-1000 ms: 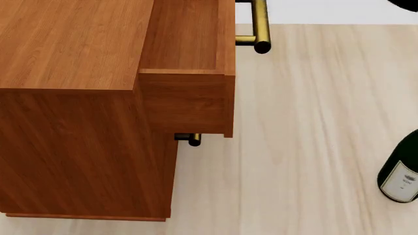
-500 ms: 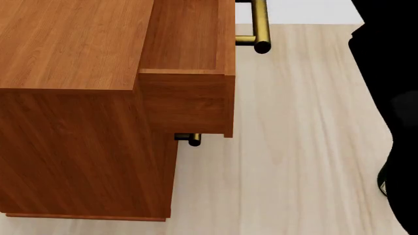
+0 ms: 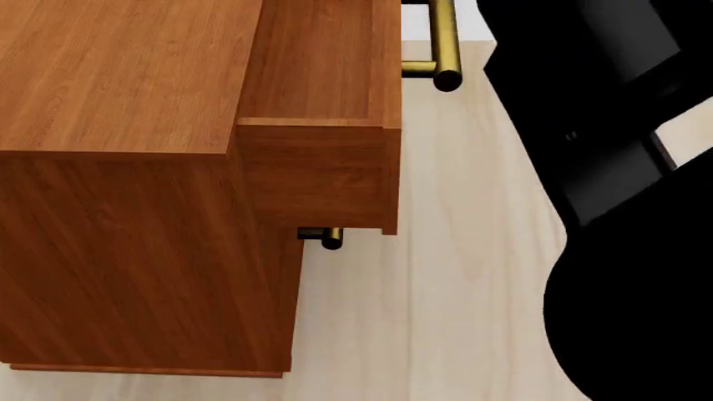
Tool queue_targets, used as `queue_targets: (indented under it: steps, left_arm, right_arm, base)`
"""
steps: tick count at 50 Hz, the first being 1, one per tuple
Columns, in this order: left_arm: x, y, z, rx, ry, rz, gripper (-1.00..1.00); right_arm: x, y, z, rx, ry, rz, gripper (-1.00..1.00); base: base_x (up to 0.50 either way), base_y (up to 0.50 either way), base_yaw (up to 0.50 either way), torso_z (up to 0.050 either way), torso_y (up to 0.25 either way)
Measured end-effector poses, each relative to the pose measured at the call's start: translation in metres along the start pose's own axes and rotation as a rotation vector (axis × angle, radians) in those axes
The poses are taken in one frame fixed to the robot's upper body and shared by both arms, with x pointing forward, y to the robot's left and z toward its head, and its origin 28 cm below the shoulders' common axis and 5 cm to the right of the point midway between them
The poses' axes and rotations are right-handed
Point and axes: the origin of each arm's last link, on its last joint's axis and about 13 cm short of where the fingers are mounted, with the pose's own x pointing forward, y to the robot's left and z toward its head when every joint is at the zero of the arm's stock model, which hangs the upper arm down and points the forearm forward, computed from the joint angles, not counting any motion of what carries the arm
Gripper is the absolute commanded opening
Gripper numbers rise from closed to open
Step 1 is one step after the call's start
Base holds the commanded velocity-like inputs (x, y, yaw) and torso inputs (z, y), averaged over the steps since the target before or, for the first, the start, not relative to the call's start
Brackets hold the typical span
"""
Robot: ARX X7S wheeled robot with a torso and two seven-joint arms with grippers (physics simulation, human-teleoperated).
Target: Close the bottom drawer of the cabinet and open the top drawer.
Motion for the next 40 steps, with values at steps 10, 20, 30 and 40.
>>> queue_targets:
  steps: [10, 20, 30, 40]
  left_arm:
    - [0.000, 0.001, -0.002, 0.001, 0.004, 0.004, 1.00]
    - [-0.001, 0.002, -0.004, 0.002, 0.008, 0.008, 1.00]
    - [-0.003, 0.003, -0.006, 0.003, 0.012, 0.013, 1.00]
    - [-0.004, 0.004, -0.007, 0.003, 0.016, 0.017, 1.00]
  right_arm:
    - [0.007, 0.005, -0.007, -0.027, 0.036, 0.016, 1.00]
    - [0.013, 0.010, -0.013, -0.045, 0.063, 0.030, 1.00]
    - [0.019, 0.012, -0.021, -0.056, 0.093, 0.037, 1.00]
    - [0.023, 0.012, -0.027, -0.063, 0.121, 0.034, 1.00]
  base:
    - [0.00, 0.00, 0.00, 0.000, 0.000]
    - [0.00, 0.00, 0.00, 0.000, 0.000]
    - [0.00, 0.00, 0.00, 0.000, 0.000]
    - [0.00, 0.00, 0.00, 0.000, 0.000]
